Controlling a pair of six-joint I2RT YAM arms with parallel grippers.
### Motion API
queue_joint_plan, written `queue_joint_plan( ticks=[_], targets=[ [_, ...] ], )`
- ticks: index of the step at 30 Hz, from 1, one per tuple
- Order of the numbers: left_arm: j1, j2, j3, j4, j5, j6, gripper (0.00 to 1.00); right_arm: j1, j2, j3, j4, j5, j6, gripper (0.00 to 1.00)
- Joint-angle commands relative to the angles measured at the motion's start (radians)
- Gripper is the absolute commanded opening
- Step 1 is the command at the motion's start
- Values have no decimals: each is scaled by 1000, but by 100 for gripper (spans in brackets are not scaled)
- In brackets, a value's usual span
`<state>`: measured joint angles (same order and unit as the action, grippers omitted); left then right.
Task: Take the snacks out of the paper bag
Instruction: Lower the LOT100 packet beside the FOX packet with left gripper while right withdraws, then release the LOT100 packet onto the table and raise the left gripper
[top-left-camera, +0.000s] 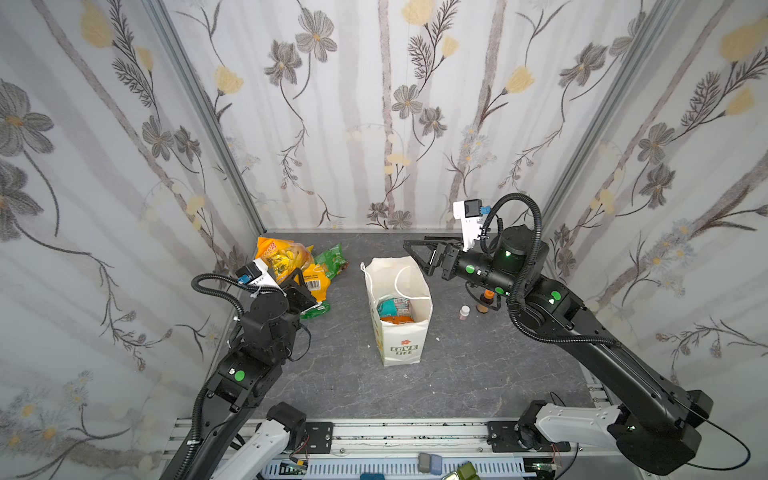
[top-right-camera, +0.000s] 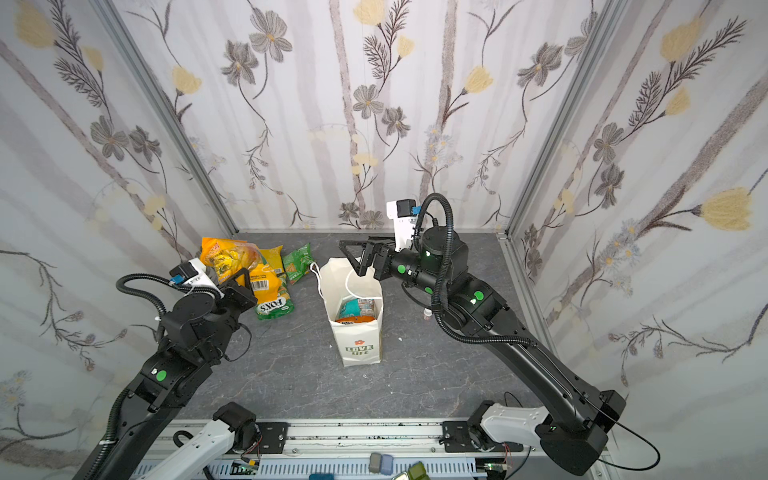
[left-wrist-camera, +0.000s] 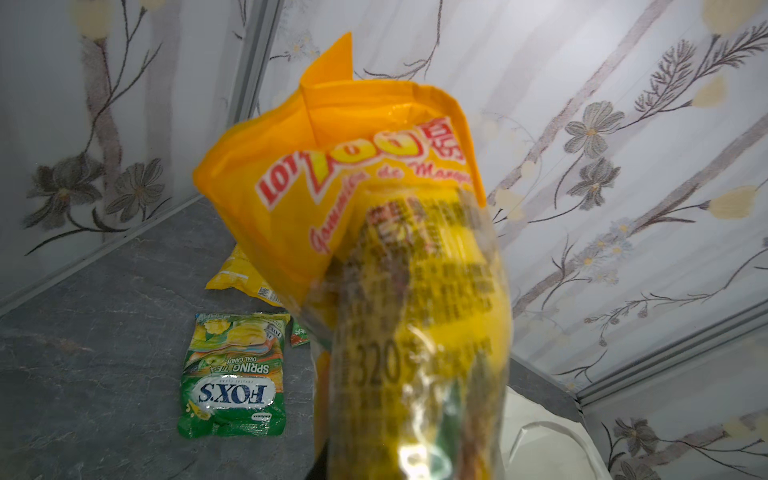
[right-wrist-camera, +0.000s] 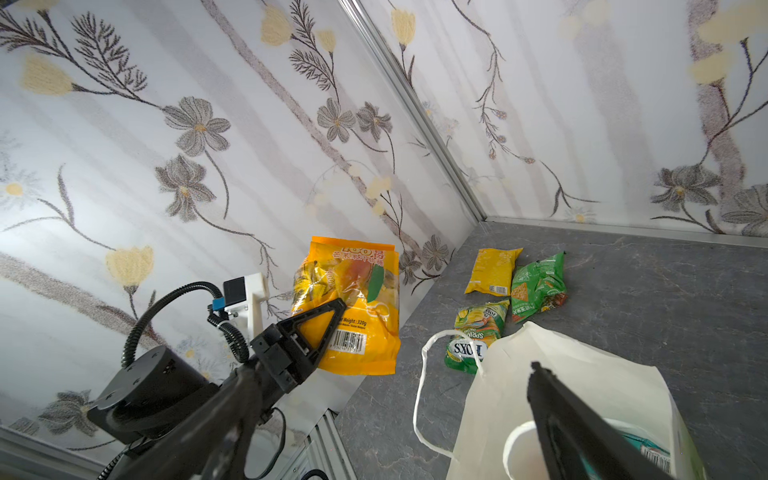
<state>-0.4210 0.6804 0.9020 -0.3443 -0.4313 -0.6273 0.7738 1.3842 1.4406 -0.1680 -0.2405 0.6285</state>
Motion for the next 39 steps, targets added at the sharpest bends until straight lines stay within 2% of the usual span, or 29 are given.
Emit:
queue_joint_plan(
  ticks=[1,7,11,22,27,36,38,39],
  targets=[
    [88,34,-34,72,160,-121,18,1,6,-4,40,-21,13,99],
    [282,201,-155,282,574,-316,16,-1,-5,-21,35,-14,12,99],
    [333,317,-228,485,719,-383,15,-4,-9,-31,35,-13,12,99],
    [377,620,-253,839,890,-446,11,-8,-47,-57,35,15,8,99],
    [380,734,-213,857,867,-417,11,-11,-84,-93,35,37,8,99],
    [383,996,-140,949,911,-428,11,-22,-105,-104,32,39,1,99],
    [381,1029,-128,956,914,-437,15,-25,-108,-106,29,41,-1,99],
    [381,1039,-125,945,914,-439,20,-28,-109,-109,27,42,-2,99]
  ],
)
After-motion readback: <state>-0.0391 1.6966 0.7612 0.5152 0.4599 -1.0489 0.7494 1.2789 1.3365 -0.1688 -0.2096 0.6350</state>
